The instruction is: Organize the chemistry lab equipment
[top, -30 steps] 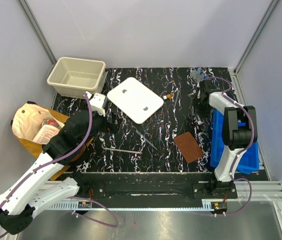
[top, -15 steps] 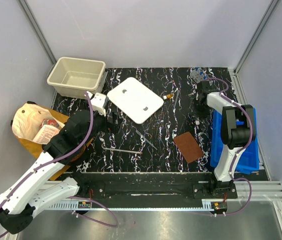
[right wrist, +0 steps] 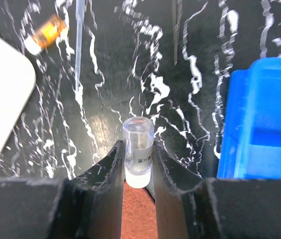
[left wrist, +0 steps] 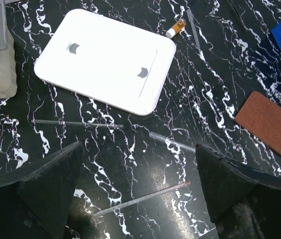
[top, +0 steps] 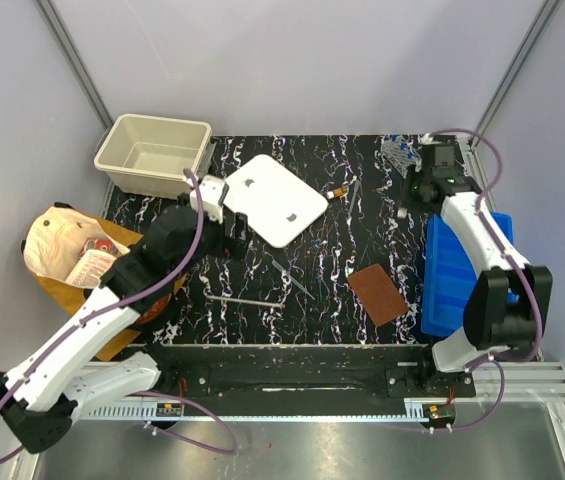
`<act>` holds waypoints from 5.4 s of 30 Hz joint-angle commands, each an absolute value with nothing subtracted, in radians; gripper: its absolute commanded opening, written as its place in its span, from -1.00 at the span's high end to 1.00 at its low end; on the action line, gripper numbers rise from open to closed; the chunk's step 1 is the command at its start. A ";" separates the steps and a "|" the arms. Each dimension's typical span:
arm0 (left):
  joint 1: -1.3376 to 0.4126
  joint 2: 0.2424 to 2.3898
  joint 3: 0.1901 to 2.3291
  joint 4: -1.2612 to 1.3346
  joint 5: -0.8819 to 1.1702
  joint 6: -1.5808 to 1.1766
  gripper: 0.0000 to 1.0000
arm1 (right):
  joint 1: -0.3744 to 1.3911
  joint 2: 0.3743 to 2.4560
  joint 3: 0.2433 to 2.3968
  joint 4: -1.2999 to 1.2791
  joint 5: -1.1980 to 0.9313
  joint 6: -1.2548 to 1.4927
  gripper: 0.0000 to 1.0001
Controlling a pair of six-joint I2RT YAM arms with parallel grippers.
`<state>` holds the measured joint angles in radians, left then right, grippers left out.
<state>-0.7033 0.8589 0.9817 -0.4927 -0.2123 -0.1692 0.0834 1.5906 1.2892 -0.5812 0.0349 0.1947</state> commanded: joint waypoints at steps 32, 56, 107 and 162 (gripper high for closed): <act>-0.698 0.917 1.048 -0.437 -0.273 -0.161 -0.98 | -0.397 1.635 1.086 -0.261 0.199 0.695 0.32; -0.698 0.916 1.045 -0.433 -0.272 -0.166 -0.98 | -0.053 1.518 1.341 -0.361 0.141 0.546 -0.12; -0.696 0.894 1.034 -0.413 -0.219 -0.192 -0.98 | 0.370 2.522 2.250 -0.741 0.333 0.687 0.05; -0.696 0.919 1.028 -0.413 -0.235 -0.183 -0.98 | 0.370 2.566 2.359 -0.782 0.259 0.439 0.27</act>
